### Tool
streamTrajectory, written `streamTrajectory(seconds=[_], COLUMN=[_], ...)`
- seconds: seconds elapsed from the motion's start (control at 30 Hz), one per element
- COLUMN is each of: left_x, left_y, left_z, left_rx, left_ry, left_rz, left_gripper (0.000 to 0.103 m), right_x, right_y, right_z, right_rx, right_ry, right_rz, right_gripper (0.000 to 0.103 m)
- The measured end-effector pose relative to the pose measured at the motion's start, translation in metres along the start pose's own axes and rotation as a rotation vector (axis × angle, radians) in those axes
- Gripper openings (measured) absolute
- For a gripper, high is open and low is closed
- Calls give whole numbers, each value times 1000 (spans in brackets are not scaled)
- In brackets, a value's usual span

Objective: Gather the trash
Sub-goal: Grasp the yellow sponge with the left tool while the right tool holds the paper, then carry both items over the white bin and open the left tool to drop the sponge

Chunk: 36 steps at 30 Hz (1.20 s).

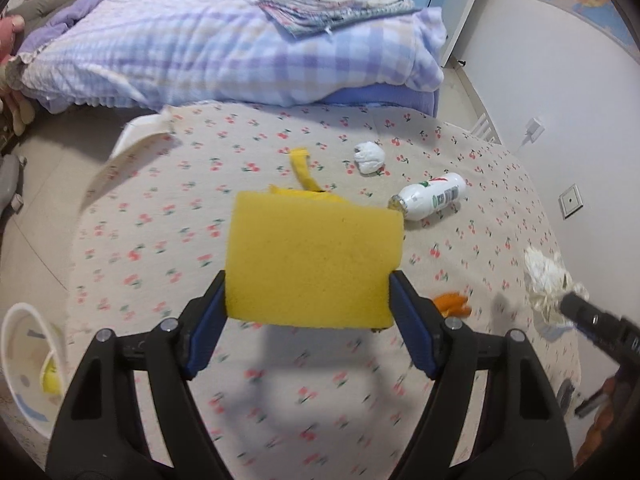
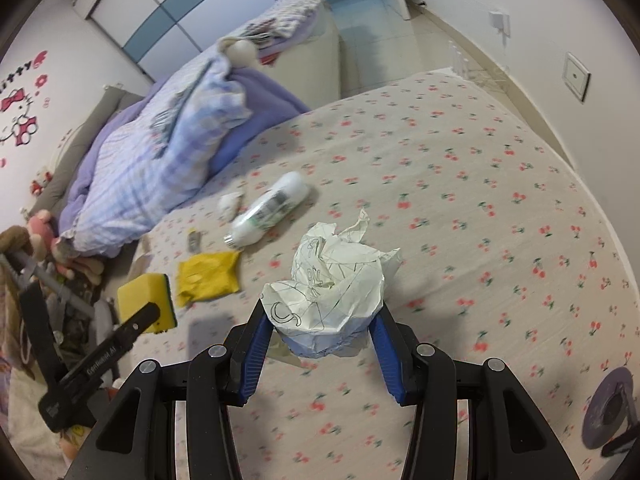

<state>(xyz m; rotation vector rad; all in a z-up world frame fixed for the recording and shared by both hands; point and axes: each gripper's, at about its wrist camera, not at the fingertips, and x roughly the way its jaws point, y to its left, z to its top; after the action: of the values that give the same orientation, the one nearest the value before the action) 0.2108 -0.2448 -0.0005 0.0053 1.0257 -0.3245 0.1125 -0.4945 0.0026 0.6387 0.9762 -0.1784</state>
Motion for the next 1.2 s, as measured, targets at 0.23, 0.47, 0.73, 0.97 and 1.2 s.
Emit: streamTrajectory(seconds=[0.23, 0.47, 0.73, 0.97, 1.2], left_x=[-32, -52, -74, -86, -99], left_y=[36, 72, 110, 164, 218], left_z=[-28, -62, -81, -93, -107], left_rx=[-5, -40, -77, -164, -256], left_ry=[-13, -30, -25, -7, -6], left_rz=[1, -19, -24, 14, 65], left_gripper=[78, 78, 78, 78, 78], right_x=[-8, -9, 6, 24, 42], right_y=[34, 72, 122, 157, 200], right_z=[-21, -41, -70, -93, -114], right_rx=[-47, -135, -284, -370, -451], right_ry=[12, 25, 66, 122, 160], right_rz=[49, 70, 60, 78, 91], right_gripper=[50, 50, 50, 50, 50])
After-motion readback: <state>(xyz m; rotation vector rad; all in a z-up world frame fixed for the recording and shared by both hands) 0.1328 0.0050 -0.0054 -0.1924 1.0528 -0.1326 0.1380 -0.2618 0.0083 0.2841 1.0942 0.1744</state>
